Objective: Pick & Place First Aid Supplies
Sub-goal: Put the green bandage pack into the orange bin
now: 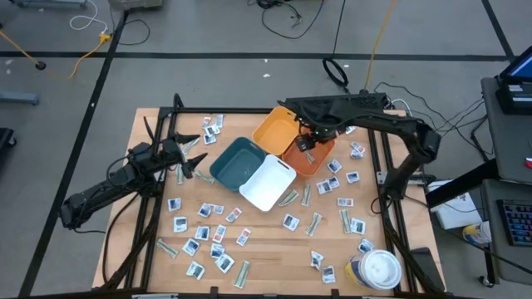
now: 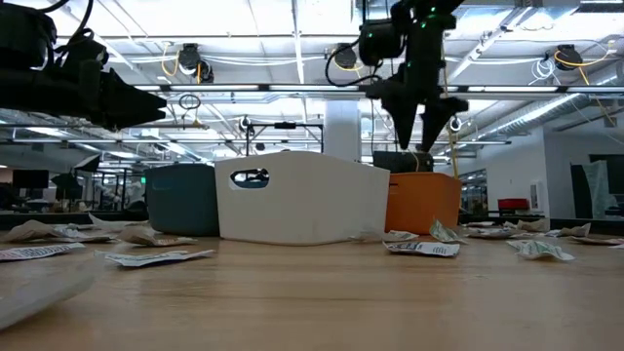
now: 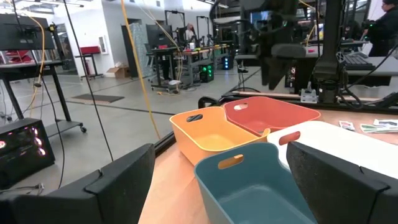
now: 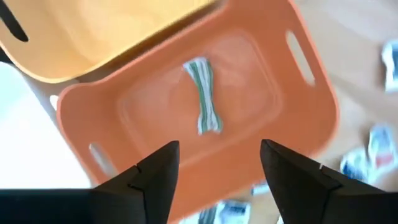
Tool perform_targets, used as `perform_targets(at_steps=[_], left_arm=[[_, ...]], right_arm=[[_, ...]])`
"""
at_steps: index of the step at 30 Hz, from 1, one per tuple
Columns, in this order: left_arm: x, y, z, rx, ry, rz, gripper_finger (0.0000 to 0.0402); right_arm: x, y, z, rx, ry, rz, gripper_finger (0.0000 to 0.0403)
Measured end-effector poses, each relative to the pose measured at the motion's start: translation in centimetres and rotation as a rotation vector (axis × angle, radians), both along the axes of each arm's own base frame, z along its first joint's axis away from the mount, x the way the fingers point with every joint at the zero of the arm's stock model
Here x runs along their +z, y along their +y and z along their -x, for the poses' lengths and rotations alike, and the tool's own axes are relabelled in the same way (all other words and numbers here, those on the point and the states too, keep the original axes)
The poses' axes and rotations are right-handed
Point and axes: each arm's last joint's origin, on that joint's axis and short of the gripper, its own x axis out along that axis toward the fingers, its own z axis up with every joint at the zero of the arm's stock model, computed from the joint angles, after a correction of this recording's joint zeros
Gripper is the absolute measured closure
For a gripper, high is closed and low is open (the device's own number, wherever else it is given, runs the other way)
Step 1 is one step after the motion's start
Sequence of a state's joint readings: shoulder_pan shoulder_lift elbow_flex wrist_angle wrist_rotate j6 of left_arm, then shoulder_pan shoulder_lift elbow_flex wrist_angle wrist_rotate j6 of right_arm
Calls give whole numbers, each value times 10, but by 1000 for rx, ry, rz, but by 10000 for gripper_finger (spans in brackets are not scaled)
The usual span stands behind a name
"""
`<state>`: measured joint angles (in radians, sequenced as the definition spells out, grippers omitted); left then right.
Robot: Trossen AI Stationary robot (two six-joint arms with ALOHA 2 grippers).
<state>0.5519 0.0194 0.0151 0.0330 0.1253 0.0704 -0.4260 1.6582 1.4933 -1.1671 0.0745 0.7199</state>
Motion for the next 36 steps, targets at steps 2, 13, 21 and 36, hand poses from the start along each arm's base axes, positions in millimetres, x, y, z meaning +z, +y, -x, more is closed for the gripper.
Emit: perform_targets(at_steps=[2, 13, 21, 36], left_arm=[[0, 0, 0, 0, 0, 0, 34], [0, 0, 0, 0, 0, 0, 34], [0, 0, 0, 0, 0, 0, 34], [0, 0, 0, 1, 1, 1, 34]], right_arm=[[6, 6, 5, -69, -6, -12, 189], [17, 39, 16, -247, 60, -63, 190], [-1, 84, 20, -208, 119, -157, 190], [-17, 156, 59, -220, 180, -217, 190]])
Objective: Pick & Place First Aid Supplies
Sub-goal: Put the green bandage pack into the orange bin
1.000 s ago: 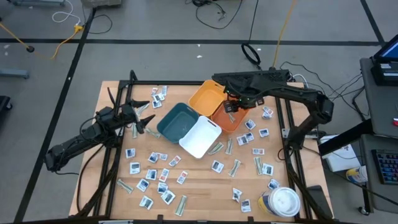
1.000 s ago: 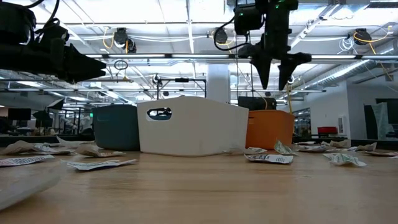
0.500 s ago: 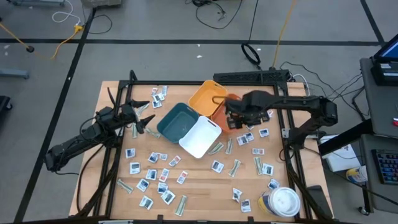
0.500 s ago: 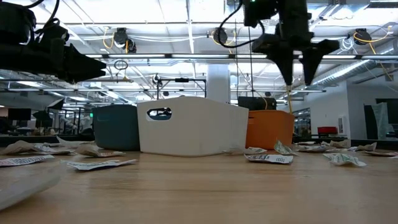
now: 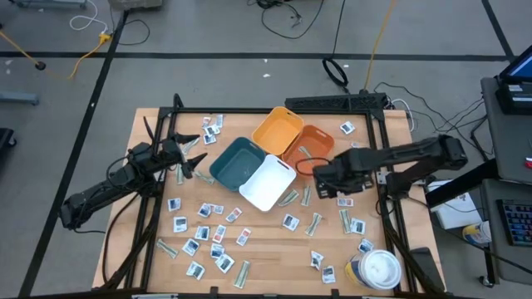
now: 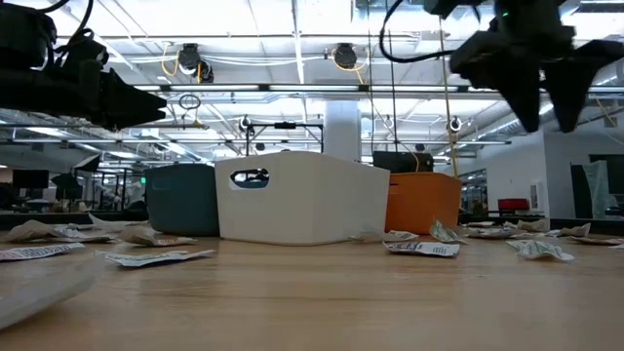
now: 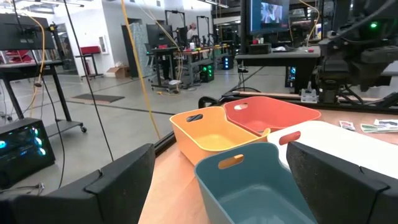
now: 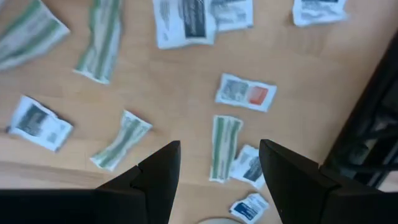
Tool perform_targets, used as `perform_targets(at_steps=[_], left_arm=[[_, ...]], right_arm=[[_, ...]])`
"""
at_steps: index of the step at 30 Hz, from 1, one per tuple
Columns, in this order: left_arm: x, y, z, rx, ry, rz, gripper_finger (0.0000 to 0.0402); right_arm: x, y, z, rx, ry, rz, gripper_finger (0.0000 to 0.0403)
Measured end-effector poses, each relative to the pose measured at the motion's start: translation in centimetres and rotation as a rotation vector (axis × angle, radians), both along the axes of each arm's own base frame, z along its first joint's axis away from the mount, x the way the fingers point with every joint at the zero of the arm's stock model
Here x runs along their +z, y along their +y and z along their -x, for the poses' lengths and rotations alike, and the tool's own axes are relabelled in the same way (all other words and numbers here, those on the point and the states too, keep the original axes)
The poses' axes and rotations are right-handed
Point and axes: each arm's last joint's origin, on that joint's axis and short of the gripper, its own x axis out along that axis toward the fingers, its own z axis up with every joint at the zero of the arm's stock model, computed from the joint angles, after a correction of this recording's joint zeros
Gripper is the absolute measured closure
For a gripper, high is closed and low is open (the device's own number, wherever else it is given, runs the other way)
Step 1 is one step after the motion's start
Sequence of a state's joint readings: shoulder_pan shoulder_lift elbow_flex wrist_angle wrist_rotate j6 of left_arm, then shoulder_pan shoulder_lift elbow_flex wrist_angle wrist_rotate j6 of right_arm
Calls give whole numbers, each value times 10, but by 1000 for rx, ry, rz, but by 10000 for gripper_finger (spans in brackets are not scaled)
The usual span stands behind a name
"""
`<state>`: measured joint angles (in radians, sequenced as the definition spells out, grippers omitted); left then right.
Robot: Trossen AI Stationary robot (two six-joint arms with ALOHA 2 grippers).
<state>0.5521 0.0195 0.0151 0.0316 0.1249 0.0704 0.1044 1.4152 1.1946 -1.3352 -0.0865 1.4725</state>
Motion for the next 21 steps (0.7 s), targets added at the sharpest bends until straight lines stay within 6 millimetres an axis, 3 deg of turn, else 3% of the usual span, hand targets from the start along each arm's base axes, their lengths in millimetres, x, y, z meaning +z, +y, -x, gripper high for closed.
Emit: perform_targets(at_steps=[9, 21], left_arm=[[0, 0, 0, 0, 0, 0, 34], [0, 0, 0, 0, 0, 0, 34]], right_arm=[[-7, 24, 24, 11, 21, -50, 190], [-59, 31, 23, 84, -12, -157, 190]])
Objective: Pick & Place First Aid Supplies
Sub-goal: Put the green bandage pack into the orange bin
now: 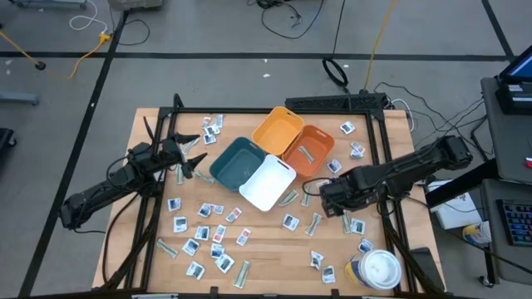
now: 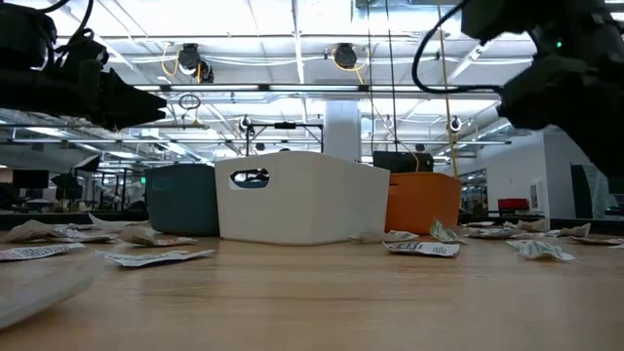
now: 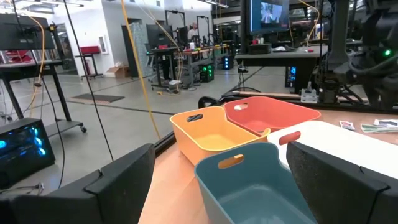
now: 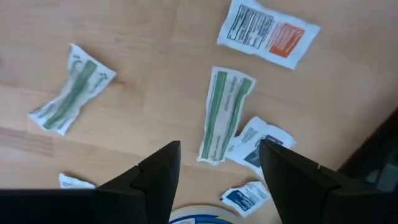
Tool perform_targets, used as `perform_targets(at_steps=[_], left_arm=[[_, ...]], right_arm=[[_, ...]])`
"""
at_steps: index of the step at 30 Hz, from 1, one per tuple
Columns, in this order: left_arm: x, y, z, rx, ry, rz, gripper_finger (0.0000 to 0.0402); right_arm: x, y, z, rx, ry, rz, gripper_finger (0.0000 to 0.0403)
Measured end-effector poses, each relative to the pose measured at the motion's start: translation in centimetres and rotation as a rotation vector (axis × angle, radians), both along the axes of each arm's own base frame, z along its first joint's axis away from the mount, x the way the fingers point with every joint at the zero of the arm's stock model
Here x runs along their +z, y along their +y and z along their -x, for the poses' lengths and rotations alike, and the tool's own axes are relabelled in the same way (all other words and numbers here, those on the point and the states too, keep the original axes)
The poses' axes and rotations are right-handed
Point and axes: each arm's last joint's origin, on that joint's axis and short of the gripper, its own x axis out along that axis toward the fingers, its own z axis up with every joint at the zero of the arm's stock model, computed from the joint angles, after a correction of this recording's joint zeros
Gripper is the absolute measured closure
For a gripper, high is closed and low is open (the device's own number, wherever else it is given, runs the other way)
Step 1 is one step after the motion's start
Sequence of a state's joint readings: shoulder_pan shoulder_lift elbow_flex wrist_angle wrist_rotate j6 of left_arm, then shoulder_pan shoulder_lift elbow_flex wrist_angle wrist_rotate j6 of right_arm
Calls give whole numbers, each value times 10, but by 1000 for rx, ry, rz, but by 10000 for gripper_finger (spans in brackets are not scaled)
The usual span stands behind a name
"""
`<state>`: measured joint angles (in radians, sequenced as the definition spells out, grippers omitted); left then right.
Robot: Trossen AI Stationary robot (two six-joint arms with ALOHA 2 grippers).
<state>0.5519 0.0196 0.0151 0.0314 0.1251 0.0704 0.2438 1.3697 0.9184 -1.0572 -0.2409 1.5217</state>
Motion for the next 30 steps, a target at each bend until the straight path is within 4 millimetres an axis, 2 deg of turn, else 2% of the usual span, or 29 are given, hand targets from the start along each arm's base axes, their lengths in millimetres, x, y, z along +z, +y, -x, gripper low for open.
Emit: perform_targets(at_steps=[11, 17, 21, 30], left_arm=[[0, 0, 0, 0, 0, 0, 34], [0, 0, 0, 0, 0, 0, 34], [0, 0, 0, 0, 0, 0, 34], [0, 0, 0, 0, -1, 0, 34]], right_arm=[[-48, 2, 6, 34, 5, -64, 190], [-63, 2, 5, 53, -28, -90, 201], [-67, 2, 7, 53, -30, -114, 242], [-66, 2, 7, 75, -26, -125, 392]])
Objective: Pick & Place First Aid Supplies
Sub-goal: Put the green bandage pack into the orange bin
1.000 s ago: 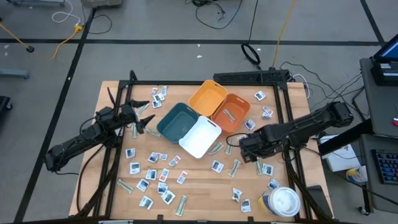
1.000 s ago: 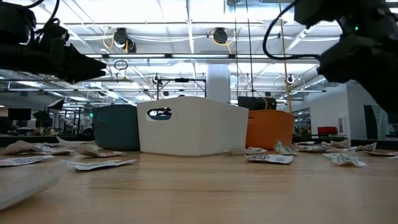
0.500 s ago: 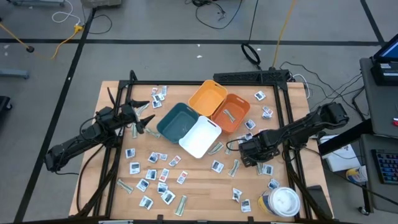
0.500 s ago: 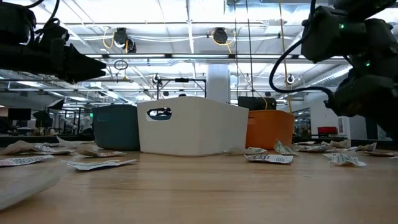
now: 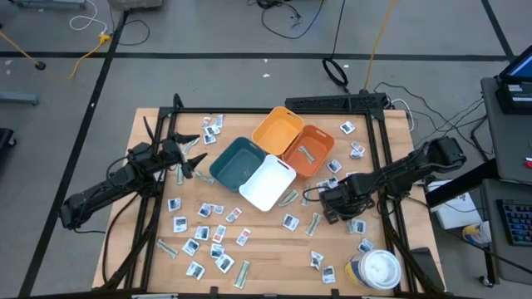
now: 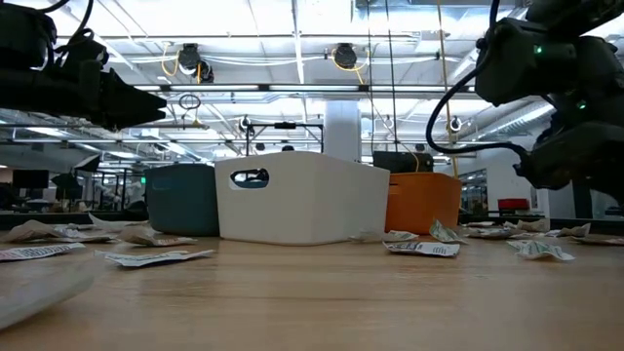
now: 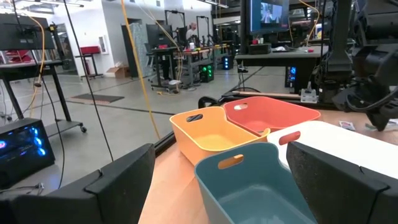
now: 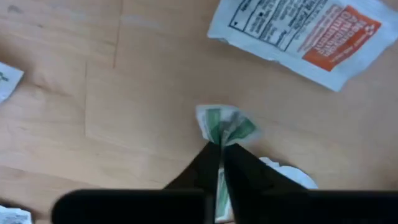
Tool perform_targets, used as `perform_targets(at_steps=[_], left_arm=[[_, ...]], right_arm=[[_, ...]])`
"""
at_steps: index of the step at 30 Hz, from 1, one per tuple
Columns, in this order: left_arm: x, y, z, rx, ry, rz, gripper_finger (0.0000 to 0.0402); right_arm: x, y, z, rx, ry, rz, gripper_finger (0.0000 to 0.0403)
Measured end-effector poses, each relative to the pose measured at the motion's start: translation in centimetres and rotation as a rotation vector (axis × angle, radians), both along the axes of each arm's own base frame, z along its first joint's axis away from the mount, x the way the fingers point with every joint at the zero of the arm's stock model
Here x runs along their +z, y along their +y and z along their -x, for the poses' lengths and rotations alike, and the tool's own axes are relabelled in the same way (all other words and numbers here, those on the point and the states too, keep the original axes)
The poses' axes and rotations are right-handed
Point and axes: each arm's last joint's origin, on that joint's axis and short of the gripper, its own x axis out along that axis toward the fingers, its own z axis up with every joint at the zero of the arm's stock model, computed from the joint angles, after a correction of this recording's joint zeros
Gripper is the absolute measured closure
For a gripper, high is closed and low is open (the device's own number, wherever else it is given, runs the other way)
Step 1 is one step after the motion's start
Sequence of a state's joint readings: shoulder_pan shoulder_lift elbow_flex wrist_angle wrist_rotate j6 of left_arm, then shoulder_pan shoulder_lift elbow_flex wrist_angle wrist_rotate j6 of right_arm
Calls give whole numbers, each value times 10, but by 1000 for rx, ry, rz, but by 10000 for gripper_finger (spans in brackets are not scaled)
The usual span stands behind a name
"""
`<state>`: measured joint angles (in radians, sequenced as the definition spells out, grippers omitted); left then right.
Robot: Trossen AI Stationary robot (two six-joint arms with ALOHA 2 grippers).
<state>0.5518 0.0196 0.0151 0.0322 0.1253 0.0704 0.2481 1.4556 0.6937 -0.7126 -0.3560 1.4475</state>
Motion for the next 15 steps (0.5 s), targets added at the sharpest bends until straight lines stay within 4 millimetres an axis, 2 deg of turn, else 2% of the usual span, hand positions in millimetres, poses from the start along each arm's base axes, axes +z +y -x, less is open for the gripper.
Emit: perform_targets(at_steps=[5, 15], left_arm=[[0, 0, 0, 0, 0, 0, 34], [0, 0, 0, 0, 0, 0, 34]], right_arm=[[12, -3, -6, 43, -21, 12, 394], [61, -25, -20, 206, -53, 0, 400]])
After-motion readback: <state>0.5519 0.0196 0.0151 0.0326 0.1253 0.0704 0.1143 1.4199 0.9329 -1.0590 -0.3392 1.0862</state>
